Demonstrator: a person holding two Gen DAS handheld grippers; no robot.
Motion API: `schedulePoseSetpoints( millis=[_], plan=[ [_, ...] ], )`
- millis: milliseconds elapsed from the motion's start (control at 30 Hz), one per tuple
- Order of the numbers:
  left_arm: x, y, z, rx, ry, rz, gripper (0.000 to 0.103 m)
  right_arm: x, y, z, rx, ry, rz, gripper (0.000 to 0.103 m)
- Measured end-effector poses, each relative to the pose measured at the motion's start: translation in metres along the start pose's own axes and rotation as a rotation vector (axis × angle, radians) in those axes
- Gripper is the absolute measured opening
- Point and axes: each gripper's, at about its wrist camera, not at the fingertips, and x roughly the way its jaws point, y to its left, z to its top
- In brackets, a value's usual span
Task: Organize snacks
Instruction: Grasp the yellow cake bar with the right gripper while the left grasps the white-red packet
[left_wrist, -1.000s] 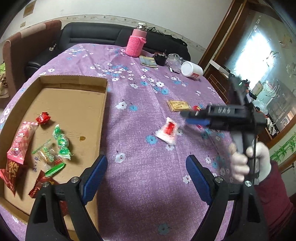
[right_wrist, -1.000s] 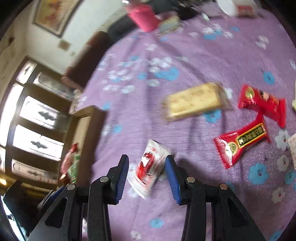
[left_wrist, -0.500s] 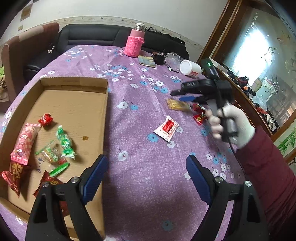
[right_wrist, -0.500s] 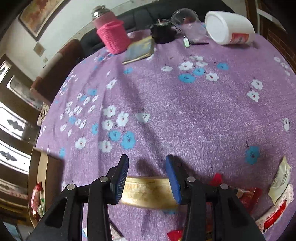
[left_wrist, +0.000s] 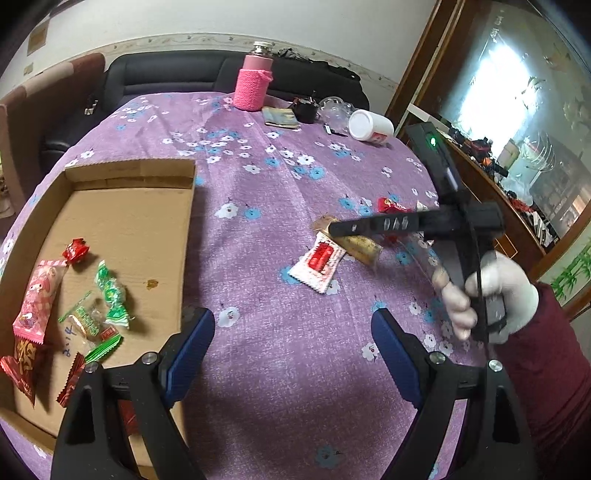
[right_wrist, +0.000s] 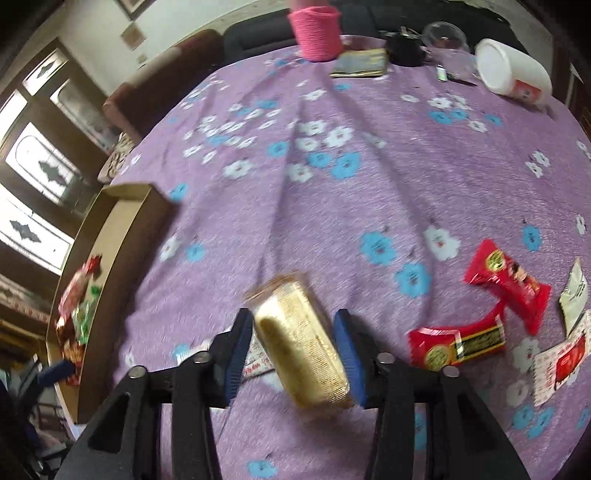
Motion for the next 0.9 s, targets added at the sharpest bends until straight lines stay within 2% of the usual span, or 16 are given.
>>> schedulePoseSetpoints(
  millis=[133, 167, 200, 233, 533, 667, 733, 833, 867, 900],
  plan=[
    [0.012, -0.009, 0.003, 0.013, 0.016, -0.001, 0.086, -0.003, 0.01, -0.014, -0.066, -0.04, -0.07, 0.05],
    [0.016, -0.012, 0.004, 0.018, 0.022, 0.002, 0.086, -0.004, 0.012, -0.018, -0.07, -0.05, -0.084, 0.048],
    [0.02, -0.015, 0.007, 0.026, 0.032, 0.007, 0.086, -0.006, 0.014, -0.023, -0.076, -0.057, -0.097, 0.038],
    [0.025, -0.018, 0.008, 0.034, 0.038, 0.009, 0.086, -0.007, 0.013, -0.028, -0.079, -0.062, -0.102, 0.036],
    [0.085, -0.049, 0.036, 0.187, 0.073, 0.082, 0.085, -0.029, -0.014, -0.052, 0.045, -0.125, -0.054, 0.035],
    [0.112, -0.051, 0.041, 0.194, 0.119, 0.065, 0.073, -0.046, -0.024, -0.067, 0.083, -0.151, -0.007, 0.035],
    [0.122, -0.052, 0.042, 0.209, 0.137, 0.081, 0.066, -0.051, -0.027, -0.071, 0.097, -0.159, 0.01, 0.035],
    [0.127, -0.056, 0.038, 0.244, 0.136, 0.108, 0.048, -0.058, -0.029, -0.075, 0.118, -0.172, 0.044, 0.036],
    [0.127, -0.058, 0.037, 0.266, 0.128, 0.14, 0.032, -0.06, -0.029, -0.076, 0.122, -0.178, 0.053, 0.036],
    [0.126, -0.058, 0.038, 0.271, 0.125, 0.143, 0.03, -0.061, -0.028, -0.077, 0.125, -0.182, 0.056, 0.036]
  ],
)
